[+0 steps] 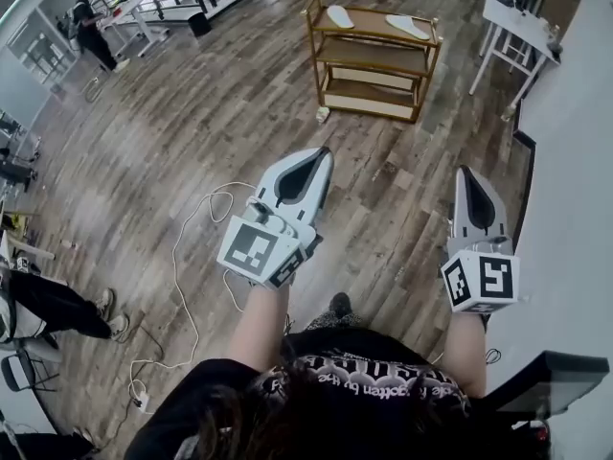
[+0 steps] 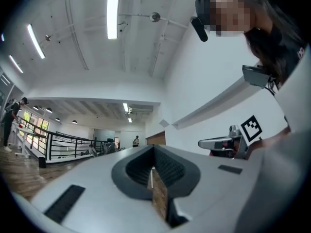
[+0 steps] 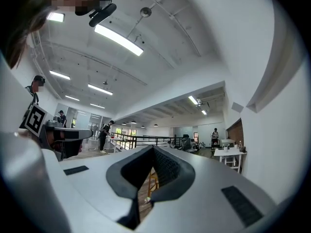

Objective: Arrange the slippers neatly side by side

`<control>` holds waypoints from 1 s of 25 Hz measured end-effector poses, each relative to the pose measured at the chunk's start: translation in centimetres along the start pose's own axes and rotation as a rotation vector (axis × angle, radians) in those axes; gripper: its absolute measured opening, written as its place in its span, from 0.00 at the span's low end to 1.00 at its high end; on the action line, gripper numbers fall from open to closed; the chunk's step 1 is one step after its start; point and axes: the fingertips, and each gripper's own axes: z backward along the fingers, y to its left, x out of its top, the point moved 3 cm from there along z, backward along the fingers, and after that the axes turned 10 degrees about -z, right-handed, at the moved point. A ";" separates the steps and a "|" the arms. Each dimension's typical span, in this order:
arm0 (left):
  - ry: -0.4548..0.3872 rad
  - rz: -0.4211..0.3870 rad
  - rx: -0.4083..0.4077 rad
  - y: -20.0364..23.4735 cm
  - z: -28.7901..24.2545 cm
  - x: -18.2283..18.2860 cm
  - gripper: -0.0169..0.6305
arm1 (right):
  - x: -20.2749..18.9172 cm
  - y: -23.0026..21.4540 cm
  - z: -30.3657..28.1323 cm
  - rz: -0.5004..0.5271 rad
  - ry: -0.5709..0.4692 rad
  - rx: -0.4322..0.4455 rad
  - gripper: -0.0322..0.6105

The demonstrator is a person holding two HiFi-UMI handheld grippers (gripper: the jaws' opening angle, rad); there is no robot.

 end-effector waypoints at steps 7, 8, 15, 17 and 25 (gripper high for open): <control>0.033 0.030 -0.018 6.6 -5.1 -3.6 0.01 | -1.3 -0.9 -7.8 0.002 0.020 -0.045 0.05; 0.038 0.038 -0.023 7.2 -5.9 -4.2 0.01 | -1.5 -1.3 -8.7 0.007 0.024 -0.055 0.05; 0.055 0.070 -0.038 11.1 -12.8 -8.5 0.01 | -2.9 -5.2 -16.6 0.029 0.039 -0.077 0.05; 0.059 0.061 -0.041 12.4 -15.7 -9.6 0.01 | -3.2 -6.9 -19.8 0.030 0.036 -0.079 0.05; 0.064 0.044 -0.042 18.5 -28.5 -12.1 0.01 | -2.8 -13.1 -33.2 0.046 0.033 -0.048 0.05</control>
